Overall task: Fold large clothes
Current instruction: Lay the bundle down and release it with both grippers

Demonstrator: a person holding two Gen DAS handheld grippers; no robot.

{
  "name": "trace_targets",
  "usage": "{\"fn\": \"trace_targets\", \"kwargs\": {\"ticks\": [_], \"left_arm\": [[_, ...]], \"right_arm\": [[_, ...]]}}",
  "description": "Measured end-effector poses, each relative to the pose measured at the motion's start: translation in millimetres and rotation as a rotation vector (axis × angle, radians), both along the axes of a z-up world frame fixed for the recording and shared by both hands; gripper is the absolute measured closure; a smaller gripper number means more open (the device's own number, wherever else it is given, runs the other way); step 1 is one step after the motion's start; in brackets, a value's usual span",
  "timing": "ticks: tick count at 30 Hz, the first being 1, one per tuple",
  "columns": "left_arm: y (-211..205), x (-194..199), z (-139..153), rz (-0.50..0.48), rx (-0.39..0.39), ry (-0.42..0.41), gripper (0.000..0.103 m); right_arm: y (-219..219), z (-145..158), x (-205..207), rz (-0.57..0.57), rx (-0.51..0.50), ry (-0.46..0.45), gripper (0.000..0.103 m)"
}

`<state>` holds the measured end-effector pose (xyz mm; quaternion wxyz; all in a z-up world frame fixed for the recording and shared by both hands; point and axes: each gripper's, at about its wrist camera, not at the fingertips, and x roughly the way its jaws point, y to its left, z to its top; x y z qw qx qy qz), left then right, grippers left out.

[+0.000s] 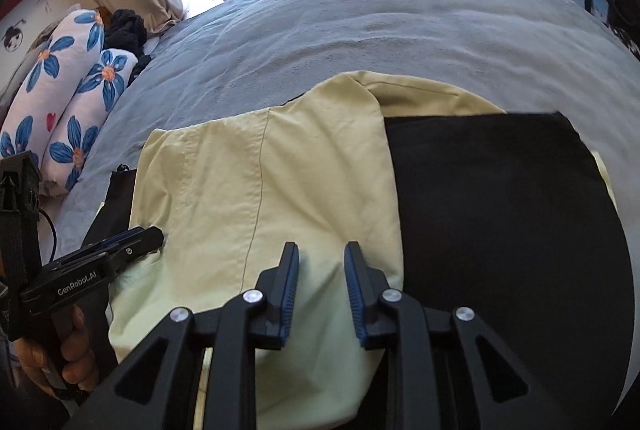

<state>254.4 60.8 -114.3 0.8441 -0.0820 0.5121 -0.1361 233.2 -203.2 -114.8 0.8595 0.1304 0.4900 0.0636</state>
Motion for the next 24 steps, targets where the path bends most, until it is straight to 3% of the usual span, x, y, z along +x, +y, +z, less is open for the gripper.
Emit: {"fn": "trace_targets", "kwargs": {"ticks": [4,11,24], "left_arm": [[-5,-3,2,0.001,0.011,-0.003,0.054],[-2,-13,11,0.042,-0.011,0.002,0.051],[0,-89,52,0.087,0.069,-0.131,0.050]], "right_arm": [[9,2,0,-0.002,-0.040,0.007,0.076],[17,8,-4,-0.021,-0.058,0.044,0.059],[37,41,-73,-0.056,-0.132,-0.014,0.059]]}}
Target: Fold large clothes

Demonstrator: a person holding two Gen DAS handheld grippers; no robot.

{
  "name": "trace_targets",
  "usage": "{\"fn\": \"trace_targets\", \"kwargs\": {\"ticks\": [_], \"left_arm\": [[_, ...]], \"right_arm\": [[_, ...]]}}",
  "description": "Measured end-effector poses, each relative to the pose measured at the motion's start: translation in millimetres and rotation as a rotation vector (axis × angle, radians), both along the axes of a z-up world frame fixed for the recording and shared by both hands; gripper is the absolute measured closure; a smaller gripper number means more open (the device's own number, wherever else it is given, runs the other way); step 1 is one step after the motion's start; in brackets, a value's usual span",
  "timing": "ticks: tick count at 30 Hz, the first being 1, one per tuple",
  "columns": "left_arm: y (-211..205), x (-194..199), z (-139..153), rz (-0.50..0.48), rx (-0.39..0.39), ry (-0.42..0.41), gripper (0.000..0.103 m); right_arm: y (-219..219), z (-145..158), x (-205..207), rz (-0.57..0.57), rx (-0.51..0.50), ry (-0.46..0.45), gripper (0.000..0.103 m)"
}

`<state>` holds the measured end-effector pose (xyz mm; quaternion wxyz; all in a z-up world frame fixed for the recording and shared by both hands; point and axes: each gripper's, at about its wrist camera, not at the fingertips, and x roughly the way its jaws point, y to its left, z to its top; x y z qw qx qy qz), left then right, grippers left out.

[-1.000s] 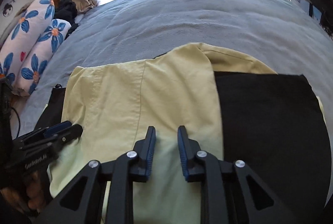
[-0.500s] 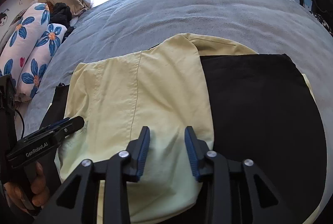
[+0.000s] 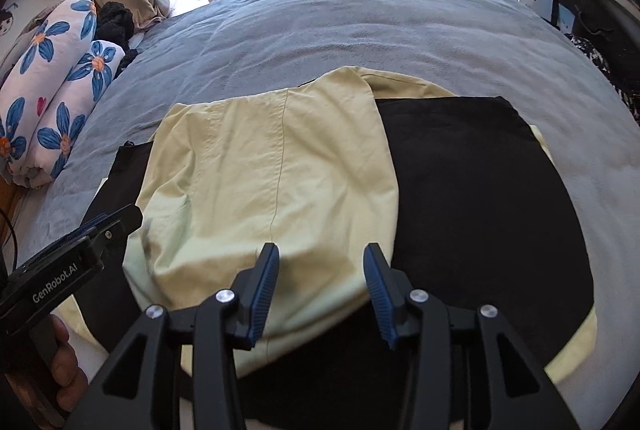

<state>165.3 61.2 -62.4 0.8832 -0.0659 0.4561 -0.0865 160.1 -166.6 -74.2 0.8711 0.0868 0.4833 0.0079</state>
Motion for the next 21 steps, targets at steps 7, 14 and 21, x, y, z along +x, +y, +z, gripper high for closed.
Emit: {"fn": "trace_targets", "kwargs": {"ticks": [7,14,21], "left_arm": [[17,-47,15,0.039,0.029,0.014,0.050],[36,-85,31,0.026,-0.003,0.023,0.048],[58,-114,42,0.027,-0.071,0.027,0.039]], "right_arm": [[4,17,-35,0.004,0.024,-0.025,0.059],[19,36,-69,0.026,0.025,-0.056,0.059],[33,59,-93,0.025,0.012,-0.119,0.059]]}}
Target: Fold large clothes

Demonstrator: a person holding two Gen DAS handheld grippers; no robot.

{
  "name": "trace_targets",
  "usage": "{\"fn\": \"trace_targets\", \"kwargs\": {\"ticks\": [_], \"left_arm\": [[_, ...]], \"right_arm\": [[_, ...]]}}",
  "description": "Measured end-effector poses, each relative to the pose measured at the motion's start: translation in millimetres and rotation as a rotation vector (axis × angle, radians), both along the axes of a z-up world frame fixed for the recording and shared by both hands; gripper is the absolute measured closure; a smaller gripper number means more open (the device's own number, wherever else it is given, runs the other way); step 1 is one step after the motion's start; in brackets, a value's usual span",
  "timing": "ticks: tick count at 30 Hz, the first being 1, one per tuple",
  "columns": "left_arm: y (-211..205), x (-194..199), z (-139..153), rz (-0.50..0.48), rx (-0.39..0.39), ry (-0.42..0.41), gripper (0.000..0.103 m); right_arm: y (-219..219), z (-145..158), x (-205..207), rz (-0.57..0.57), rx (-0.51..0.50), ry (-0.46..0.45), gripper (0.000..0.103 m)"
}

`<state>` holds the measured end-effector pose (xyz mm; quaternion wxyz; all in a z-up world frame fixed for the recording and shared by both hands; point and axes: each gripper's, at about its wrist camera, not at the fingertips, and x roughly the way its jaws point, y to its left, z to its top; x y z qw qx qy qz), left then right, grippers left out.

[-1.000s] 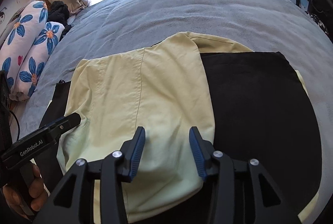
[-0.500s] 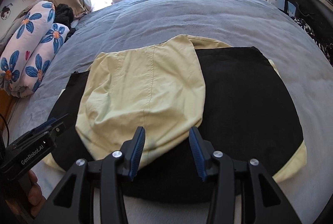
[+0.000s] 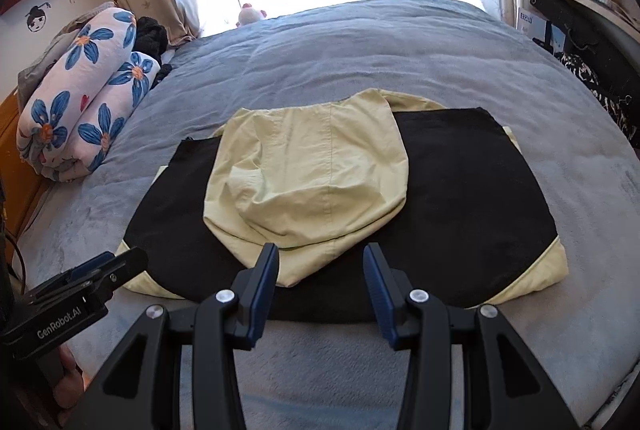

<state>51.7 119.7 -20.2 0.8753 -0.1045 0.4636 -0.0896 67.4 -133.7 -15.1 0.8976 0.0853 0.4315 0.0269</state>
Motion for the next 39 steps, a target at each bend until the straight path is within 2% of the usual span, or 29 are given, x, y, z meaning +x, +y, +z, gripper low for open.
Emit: {"fn": "trace_targets", "kwargs": {"ticks": [4,9,13,15,22,27,33,35,36,37,39], "left_arm": [[20,-10,-9,0.002,-0.055,0.025,0.039],[52,-17,-44,0.055,-0.150,0.100,0.039],[84,-16,-80,0.147,-0.311,0.185,0.039],[94,-15,-93,0.187,-0.360,0.195,0.039],[100,4,-122,0.251,-0.468,0.161,0.039],[98,26,-135,0.276,-0.504,0.120,0.039],[99,57,-137,0.305,-0.528,0.066,0.039],[102,65,-135,0.329,-0.520,0.039,0.054],[104,70,-133,0.340,-0.517,0.020,0.072],[104,74,-131,0.343,-0.515,0.000,0.084],[104,79,-125,0.331,-0.513,-0.038,0.091]], "right_arm": [[6,4,-10,-0.002,0.017,-0.032,0.059],[15,0,-12,0.012,0.021,-0.035,0.059],[22,-8,-6,0.030,0.012,-0.023,0.059],[25,-12,-1,0.042,0.019,-0.014,0.059],[30,-26,12,0.062,0.025,-0.002,0.059],[31,-35,20,0.066,0.019,0.014,0.059],[32,-39,33,0.063,0.006,0.016,0.059],[34,-40,38,0.062,-0.016,0.002,0.059],[35,-39,40,0.062,-0.025,-0.011,0.059],[36,-38,41,0.064,-0.034,-0.022,0.059],[39,-36,47,0.068,-0.068,-0.047,0.059]]}}
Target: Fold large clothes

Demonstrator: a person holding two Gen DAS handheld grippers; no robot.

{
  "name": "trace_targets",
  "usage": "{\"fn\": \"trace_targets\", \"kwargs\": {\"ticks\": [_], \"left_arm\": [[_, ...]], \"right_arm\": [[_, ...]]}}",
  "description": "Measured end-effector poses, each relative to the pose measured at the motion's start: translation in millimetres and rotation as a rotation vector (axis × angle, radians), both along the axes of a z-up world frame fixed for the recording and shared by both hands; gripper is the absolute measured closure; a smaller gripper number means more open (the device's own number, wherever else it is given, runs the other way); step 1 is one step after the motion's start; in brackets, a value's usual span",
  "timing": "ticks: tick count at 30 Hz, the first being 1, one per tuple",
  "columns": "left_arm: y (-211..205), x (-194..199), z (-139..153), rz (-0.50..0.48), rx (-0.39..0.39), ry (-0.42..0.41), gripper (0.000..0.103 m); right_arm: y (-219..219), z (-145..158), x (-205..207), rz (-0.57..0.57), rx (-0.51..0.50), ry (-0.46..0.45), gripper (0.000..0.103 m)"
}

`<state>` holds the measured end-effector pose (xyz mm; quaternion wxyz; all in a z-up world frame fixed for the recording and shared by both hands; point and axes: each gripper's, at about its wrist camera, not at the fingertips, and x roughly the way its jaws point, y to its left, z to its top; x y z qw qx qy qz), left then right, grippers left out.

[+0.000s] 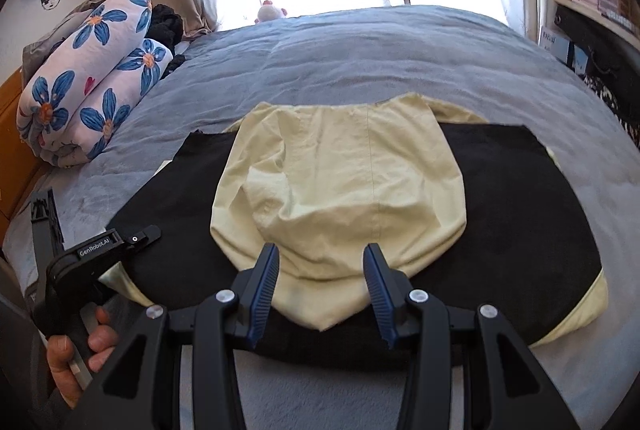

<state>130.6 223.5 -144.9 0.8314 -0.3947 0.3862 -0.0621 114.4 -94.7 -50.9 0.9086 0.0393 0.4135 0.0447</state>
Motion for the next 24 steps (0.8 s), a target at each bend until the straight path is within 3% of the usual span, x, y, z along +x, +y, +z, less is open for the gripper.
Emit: {"fn": "trace_targets", "kwargs": {"ticks": [2,4,8,11,15,18,24], "left_arm": [[-8,1,10,-0.010,0.058,-0.036,0.094],[-18,-2,21,-0.022,0.146,-0.080,0.096],[-22,-9,38,-0.048,0.205,-0.137,0.097],[-30,-15,52,-0.069,0.256,-0.178,0.097],[-42,-21,71,-0.102,0.331,-0.234,0.097],[-55,-25,81,-0.120,0.378,-0.265,0.097],[-74,-20,101,-0.141,0.394,-0.295,0.097]], "right_arm": [[3,0,8,0.005,-0.027,-0.011,0.062],[6,-2,19,0.009,-0.047,-0.010,0.071],[10,-16,46,0.005,-0.097,0.011,0.087],[11,-36,63,0.018,-0.097,0.047,0.087],[8,-77,71,0.026,-0.056,0.176,0.086],[4,-80,65,0.029,-0.033,0.155,0.086],[-5,-82,65,0.036,0.020,0.166,0.086]]}}
